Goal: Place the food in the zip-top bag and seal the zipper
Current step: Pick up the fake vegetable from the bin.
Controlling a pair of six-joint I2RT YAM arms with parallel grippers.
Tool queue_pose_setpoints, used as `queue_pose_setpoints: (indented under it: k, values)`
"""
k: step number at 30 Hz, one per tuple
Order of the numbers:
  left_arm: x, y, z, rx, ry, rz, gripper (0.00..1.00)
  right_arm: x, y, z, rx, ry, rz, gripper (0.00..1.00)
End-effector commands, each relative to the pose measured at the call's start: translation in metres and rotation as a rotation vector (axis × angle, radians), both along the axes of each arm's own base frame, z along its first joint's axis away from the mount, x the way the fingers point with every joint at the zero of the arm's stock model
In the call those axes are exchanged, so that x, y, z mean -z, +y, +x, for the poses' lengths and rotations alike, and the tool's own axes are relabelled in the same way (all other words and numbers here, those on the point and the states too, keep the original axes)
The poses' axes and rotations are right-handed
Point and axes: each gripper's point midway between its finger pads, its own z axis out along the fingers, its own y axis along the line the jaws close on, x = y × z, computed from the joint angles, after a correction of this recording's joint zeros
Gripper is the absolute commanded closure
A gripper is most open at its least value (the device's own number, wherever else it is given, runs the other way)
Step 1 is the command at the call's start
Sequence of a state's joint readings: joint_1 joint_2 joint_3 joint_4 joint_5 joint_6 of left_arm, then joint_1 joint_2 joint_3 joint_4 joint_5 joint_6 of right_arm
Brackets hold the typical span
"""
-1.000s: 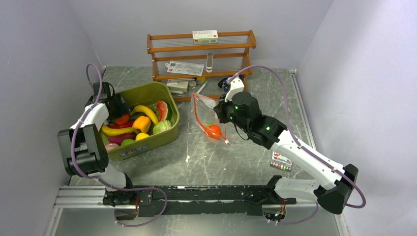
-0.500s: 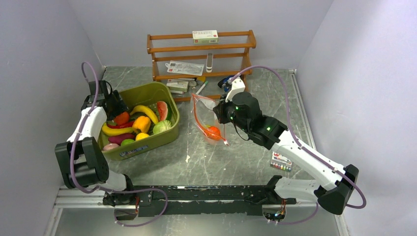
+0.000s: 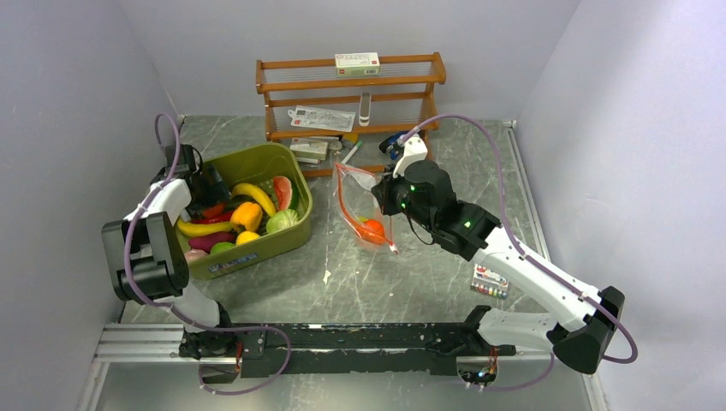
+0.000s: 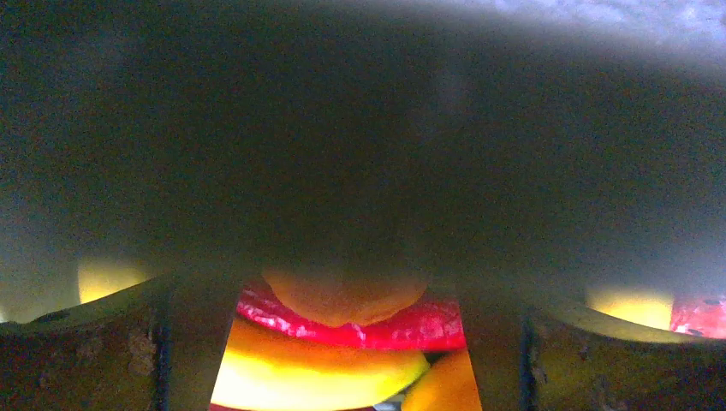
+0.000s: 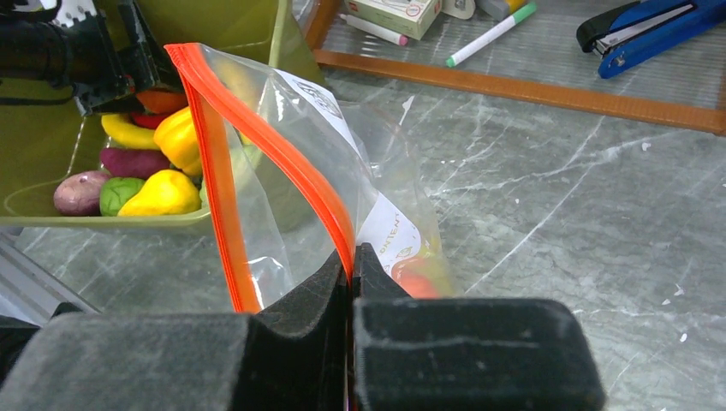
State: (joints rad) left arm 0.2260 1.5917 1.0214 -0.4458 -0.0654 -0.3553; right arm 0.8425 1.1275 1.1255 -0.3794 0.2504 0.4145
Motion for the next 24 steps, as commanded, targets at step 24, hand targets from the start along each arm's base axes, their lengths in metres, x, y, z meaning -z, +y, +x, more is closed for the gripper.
queue_pose_setpoints:
  k: [24]
  values:
    - [-0.108,-0.035,-0.009,0.135,-0.262,-0.058,0.53,0.001,-0.002,0.000,-0.001,0.007,-0.014,1.00]
